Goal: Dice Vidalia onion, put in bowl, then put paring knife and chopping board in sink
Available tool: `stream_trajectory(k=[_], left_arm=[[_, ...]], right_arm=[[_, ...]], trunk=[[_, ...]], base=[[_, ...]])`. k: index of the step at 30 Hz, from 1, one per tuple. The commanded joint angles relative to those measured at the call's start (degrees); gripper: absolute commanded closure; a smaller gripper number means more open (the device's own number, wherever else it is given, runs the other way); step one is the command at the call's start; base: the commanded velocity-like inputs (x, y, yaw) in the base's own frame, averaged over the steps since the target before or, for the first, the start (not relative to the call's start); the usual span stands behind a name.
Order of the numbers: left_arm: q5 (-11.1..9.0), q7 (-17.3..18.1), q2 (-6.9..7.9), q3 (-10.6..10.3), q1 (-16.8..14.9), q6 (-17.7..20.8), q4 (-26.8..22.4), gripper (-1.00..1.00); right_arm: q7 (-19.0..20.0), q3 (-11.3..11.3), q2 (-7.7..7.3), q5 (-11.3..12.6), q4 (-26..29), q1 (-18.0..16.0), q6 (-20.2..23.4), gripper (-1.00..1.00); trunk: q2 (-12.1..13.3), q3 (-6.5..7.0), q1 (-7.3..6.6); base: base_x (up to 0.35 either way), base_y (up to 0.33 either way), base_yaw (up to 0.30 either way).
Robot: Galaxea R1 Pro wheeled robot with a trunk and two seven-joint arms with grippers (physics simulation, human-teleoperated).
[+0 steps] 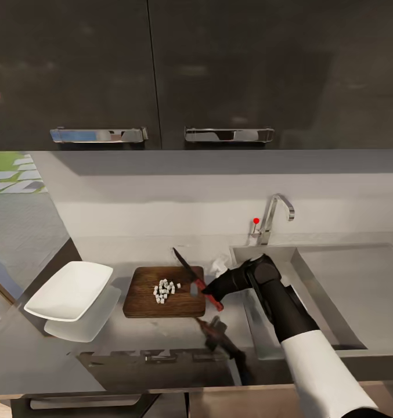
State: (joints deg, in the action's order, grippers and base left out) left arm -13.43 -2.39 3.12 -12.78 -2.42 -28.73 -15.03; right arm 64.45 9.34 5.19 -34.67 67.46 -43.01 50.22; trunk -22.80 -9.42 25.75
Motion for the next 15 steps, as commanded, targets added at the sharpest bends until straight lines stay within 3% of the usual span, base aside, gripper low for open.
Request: stream_trajectory(k=[1,8,15], left_arm=[[-0.4,-0.2,0.04,-0.5,0.0,-0.2,0.0,-1.00],[-0.4,-0.2,-0.03,-0.5,0.0,-0.2,0.0,-1.00],[-0.4,-0.2,-0.07,-0.5,0.0,-0.2,0.1,-1.00]], right_arm=[[0.5,-0.1,-0.01,-0.6,0.1,-0.1,0.3,1.00],[0.5,-0.3,-2.45,-0.6,0.1,-0.1,0.3,1.00],[0.5,-0.3,-2.87,-0.7,0.0,-0.1,0.3,1.00]], trunk=[[-0.1,-0.12,0.03],[-0.1,0.10,0.03],[-0.1,0.54,0.03]], base=[[0.000,0.000,0.000],[0.000,0.000,-0.117],[0.000,0.000,-0.213]])
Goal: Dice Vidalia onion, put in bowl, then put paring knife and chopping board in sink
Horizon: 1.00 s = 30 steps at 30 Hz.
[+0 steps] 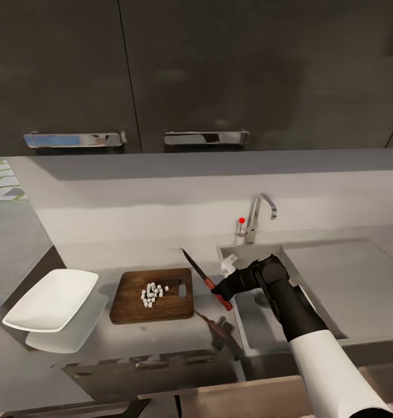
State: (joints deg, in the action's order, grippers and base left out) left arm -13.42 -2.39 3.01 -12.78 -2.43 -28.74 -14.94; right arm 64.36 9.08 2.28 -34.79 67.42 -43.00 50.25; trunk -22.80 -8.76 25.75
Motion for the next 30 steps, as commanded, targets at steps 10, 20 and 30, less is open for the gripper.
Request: stream_trajectory(k=[10,20,30], left_arm=[[-0.4,-0.2,0.07,-0.5,0.0,-0.2,0.0,-1.00],[-0.4,-0.2,0.05,-0.5,0.0,-0.2,0.0,-1.00],[-0.4,-0.2,-0.10,-0.5,0.0,0.0,0.0,-1.00]], right_arm=[[0.5,0.0,0.01,-0.5,0.0,-0.1,0.3,1.00],[0.0,-0.5,0.00,-0.5,0.0,-0.1,-0.1,1.00],[-1.0,-0.6,0.09,-0.5,0.0,-0.1,0.3,1.00]], trunk=[[-0.1,0.57,0.04],[-0.1,0.72,0.04],[-0.1,0.72,0.04]], base=[[0.000,0.000,-0.205],[0.000,0.000,-0.041],[0.067,-0.171,0.000]])
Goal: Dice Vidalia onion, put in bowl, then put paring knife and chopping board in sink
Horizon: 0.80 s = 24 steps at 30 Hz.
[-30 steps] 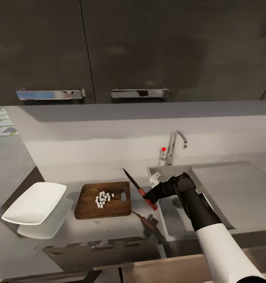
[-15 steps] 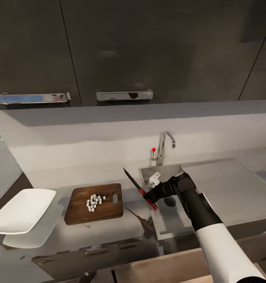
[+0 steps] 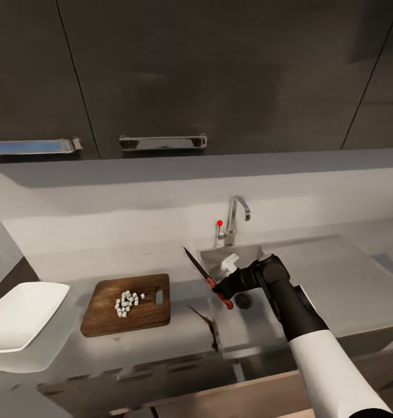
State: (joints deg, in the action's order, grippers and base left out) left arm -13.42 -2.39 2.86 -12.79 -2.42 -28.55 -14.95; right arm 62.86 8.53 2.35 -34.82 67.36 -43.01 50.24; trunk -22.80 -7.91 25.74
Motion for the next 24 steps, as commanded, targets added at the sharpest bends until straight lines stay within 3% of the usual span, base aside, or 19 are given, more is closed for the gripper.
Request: stream_trajectory(k=[1,8,12,13,16,18,24], left_arm=[[-0.4,-0.3,0.04,-0.5,0.0,-0.2,0.0,-1.00],[-0.4,-0.3,0.04,-0.5,0.0,-0.2,-0.1,-1.00],[-0.4,-0.3,0.04,-0.5,0.0,-0.3,-0.1,-1.00],[-0.3,-0.3,0.04,-0.5,0.0,-0.3,-0.1,-1.00],[-0.4,-0.3,0.06,-0.5,0.0,-0.3,-0.1,-1.00],[-0.4,-0.3,0.05,-0.5,0.0,-0.2,-0.1,-1.00],[-0.4,-0.3,0.04,-0.5,0.0,-0.2,-0.1,-1.00]], right_arm=[[0.4,0.0,0.03,-0.5,0.1,-0.1,0.3,1.00],[-1.2,0.0,0.16,-0.4,-0.3,-0.1,0.3,1.00],[-7.8,-0.4,0.05,-0.3,-2.3,-0.1,0.3,1.00],[-9.3,-1.1,0.04,-0.3,-3.1,-0.1,0.3,1.00],[-15.4,-7.1,0.32,-0.3,-6.7,-0.1,0.3,1.00],[-19.9,-9.4,0.50,-0.2,-9.3,-0.1,0.1,1.00],[-28.8,-10.5,1.62,0.2,-18.3,-0.1,-1.2,1.00]], trunk=[[-0.1,-0.12,0.04],[-0.1,-0.12,0.04],[-0.1,-0.12,0.04],[-0.1,-0.12,0.04],[-0.1,-0.12,0.04],[-0.1,-0.12,0.04],[-0.1,-0.12,0.04]], base=[[0.104,-0.297,0.000],[0.077,-0.255,0.000],[0.006,-0.031,0.000],[0.001,-0.006,0.000],[0.000,-0.002,0.000],[0.000,0.000,0.000],[0.000,0.000,0.000]])
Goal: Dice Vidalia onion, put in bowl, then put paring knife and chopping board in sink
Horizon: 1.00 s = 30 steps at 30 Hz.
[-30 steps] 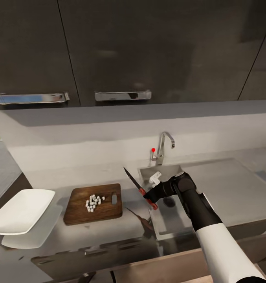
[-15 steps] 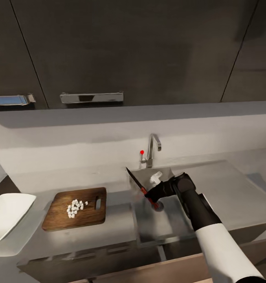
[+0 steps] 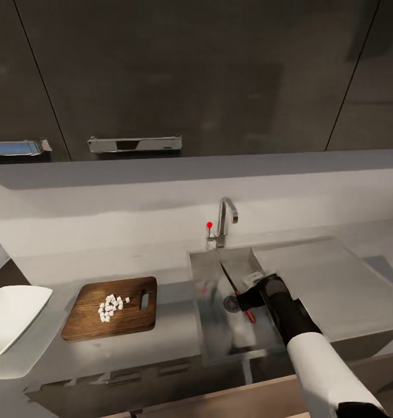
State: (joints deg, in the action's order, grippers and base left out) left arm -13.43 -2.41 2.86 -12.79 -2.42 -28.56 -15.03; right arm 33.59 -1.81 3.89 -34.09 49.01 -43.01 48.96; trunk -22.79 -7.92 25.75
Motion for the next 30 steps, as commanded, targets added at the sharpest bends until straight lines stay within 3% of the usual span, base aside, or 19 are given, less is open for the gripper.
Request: stream_trajectory(k=[1,4,8,12,23,24,30], left_arm=[[-0.4,-0.2,0.04,-0.5,0.0,-0.2,0.0,-1.00],[-0.4,-0.3,0.04,-0.5,0.0,-0.2,0.0,-1.00],[-0.4,-0.3,0.04,-0.5,0.0,-0.2,0.0,-1.00],[-0.4,-0.3,0.04,-0.5,0.0,-0.2,0.0,-1.00],[-0.4,-0.3,0.04,-0.5,0.0,-0.2,0.0,-1.00],[-0.4,-0.3,0.04,-0.5,0.0,-0.2,0.0,-1.00],[-0.4,-0.3,0.04,-0.5,0.0,-0.2,0.0,-1.00]], right_arm=[[-0.2,-0.2,0.44,-0.6,-0.9,-0.1,-0.5,1.00],[-3.9,-0.4,2.07,-0.4,-4.8,-0.1,-3.8,1.00],[-9.4,-2.9,3.59,3.7,-7.9,-0.1,-6.9,1.00],[-13.8,-3.6,4.28,6.1,-9.2,-0.1,-8.7,1.00],[-14.8,-3.9,4.53,6.8,-11.4,-0.1,-9.2,1.00],[-14.8,-3.9,4.53,6.8,-11.4,-0.1,-9.2,-1.00],[-14.8,-3.9,4.54,6.8,-11.4,-0.1,-9.2,-1.00]], trunk=[[-0.1,-0.12,0.03],[-0.1,-0.12,0.03],[-0.1,-0.12,0.03],[-0.1,-0.12,0.03],[-0.1,-0.12,0.03],[-0.1,-0.12,0.03],[-0.1,-0.12,0.03]], base=[[0.000,0.000,0.000],[0.000,0.000,0.000],[0.000,0.000,0.000],[0.000,0.000,0.000],[0.000,0.000,0.000],[0.000,0.000,0.000],[0.000,0.000,0.000]])
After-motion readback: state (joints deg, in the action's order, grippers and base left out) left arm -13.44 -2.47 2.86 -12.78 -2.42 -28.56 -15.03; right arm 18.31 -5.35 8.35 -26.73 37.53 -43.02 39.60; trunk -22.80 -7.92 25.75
